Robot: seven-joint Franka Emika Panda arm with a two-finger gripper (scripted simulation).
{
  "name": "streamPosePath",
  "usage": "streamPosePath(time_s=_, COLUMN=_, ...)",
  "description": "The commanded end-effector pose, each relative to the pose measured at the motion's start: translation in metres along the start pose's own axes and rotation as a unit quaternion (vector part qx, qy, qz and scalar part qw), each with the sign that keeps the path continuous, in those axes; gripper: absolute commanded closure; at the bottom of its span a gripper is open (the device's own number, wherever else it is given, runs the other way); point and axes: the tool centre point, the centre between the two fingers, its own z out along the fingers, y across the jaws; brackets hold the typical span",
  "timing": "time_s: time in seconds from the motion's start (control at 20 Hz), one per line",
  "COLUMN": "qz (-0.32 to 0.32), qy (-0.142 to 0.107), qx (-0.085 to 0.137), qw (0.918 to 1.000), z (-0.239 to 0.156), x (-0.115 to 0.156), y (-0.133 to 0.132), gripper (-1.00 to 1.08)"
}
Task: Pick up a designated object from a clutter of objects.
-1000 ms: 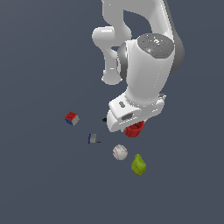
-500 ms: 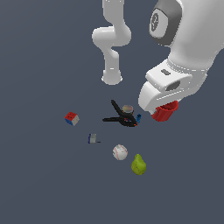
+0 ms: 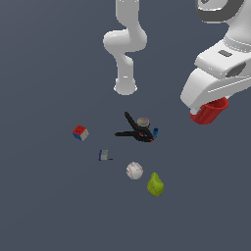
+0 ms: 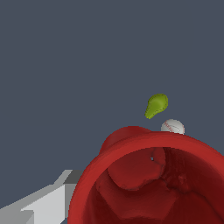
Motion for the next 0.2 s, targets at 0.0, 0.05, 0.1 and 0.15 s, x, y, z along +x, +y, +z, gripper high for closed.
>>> streamPosePath(time_s=0.0, qz=0.001, qy=0.000, qx=0.000, qw=1.0000, z=-0.0056, x=0.0018, y=-0.0046, gripper=1.08)
streamPosePath(time_s=0.05, qz=0.001, qy=0.000, qx=0.000, qw=1.0000, z=-0.0065, x=0.0021, y=-0.0056, gripper=1.08)
streamPosePath(time_s=0.1, qz=0.001, qy=0.000, qx=0.000, qw=1.0000, z=-0.0070, x=0.0023, y=-0.0062, gripper=1.08)
streamPosePath(time_s=0.15, qz=0.001, qy=0.000, qx=0.000, qw=1.0000, z=-0.0072, x=0.0024, y=-0.0064, gripper=1.08)
